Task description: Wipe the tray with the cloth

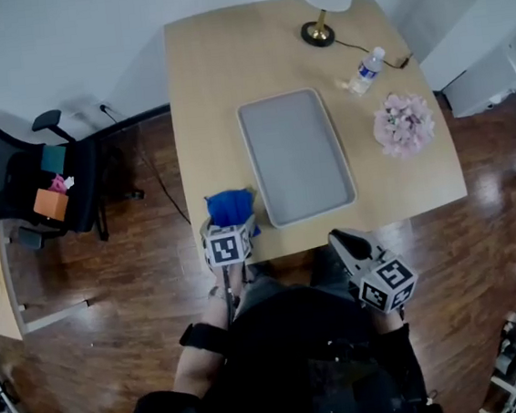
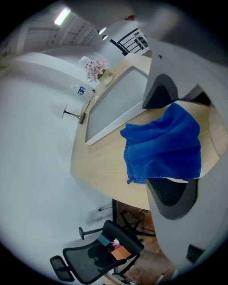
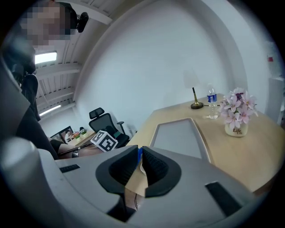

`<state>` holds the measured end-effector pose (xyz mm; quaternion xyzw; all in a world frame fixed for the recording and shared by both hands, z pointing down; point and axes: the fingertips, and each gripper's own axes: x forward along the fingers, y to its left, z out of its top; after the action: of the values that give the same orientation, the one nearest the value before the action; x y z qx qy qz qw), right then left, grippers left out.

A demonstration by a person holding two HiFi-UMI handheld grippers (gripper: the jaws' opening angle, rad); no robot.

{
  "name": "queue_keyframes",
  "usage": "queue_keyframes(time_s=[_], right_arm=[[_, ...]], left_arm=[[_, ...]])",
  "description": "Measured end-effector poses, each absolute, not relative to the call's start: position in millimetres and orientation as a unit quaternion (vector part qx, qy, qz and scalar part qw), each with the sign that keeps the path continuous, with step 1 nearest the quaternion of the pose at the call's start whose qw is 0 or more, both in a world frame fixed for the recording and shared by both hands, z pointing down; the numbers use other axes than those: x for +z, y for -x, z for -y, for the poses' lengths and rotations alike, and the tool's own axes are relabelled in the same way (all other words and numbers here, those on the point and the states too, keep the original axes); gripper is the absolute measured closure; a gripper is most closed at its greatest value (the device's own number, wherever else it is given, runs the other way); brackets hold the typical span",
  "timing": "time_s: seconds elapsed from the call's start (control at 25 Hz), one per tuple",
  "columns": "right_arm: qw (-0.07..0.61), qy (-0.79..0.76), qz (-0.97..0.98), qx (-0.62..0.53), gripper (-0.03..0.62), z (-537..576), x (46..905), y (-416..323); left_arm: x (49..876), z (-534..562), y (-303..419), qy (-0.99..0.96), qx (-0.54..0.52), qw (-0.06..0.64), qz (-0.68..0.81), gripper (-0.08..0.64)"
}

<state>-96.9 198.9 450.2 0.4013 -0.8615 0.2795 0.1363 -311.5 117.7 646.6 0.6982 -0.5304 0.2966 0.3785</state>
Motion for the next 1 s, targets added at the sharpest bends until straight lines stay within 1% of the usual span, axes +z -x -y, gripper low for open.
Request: queue_keyframes(time_s=[0.24,0.36,0.48,0.56,0.64,0.68,0.76,0.84,0.92,1.0], right_arm=[[0.118,-0.398,0.862,0.289,0.557,-161.0,459.3,53.7],[0.117,-0.383,0.868,0.292,0.557,-143.7,454.8,40.9],[0.111,-0.365,0.876,0.294,0.557,-124.0,451.5,24.6],[0.111,-0.352,0.881,0.295,0.557,-109.4,453.1,15.0],[0.115,-0.337,0.886,0.298,0.557,-96.5,455.6,9.6],[0.116,-0.328,0.888,0.3,0.557,-91.2,456.5,8.7],[0.121,-0.309,0.894,0.302,0.557,-82.2,458.2,8.8],[0.128,-0.291,0.898,0.304,0.557,-75.8,460.6,10.3],[0.137,-0.273,0.902,0.304,0.557,-72.5,462.1,14.4],[0.142,-0.259,0.906,0.303,0.557,-69.7,461.5,20.5]], left_arm=[[671.2,-108.6,313.9,-0.657,0.326,0.383,0.562,0.092],[680.2,-112.9,323.8,-0.627,0.344,0.392,0.579,0.104],[682.0,-116.7,327.0,-0.608,0.357,0.392,0.591,0.14],[680.0,-114.6,325.9,-0.602,0.354,0.392,0.599,0.183],[678.5,-112.9,325.4,-0.596,0.353,0.391,0.606,0.193],[677.4,-112.0,325.8,-0.594,0.352,0.389,0.61,0.214],[674.0,-108.2,327.4,-0.59,0.347,0.383,0.62,0.292],[672.7,-104.2,327.6,-0.587,0.339,0.382,0.628,0.389],[673.0,-102.5,327.6,-0.586,0.336,0.386,0.628,0.421],[666.8,-98.7,323.7,-0.595,0.324,0.393,0.622,0.436]])
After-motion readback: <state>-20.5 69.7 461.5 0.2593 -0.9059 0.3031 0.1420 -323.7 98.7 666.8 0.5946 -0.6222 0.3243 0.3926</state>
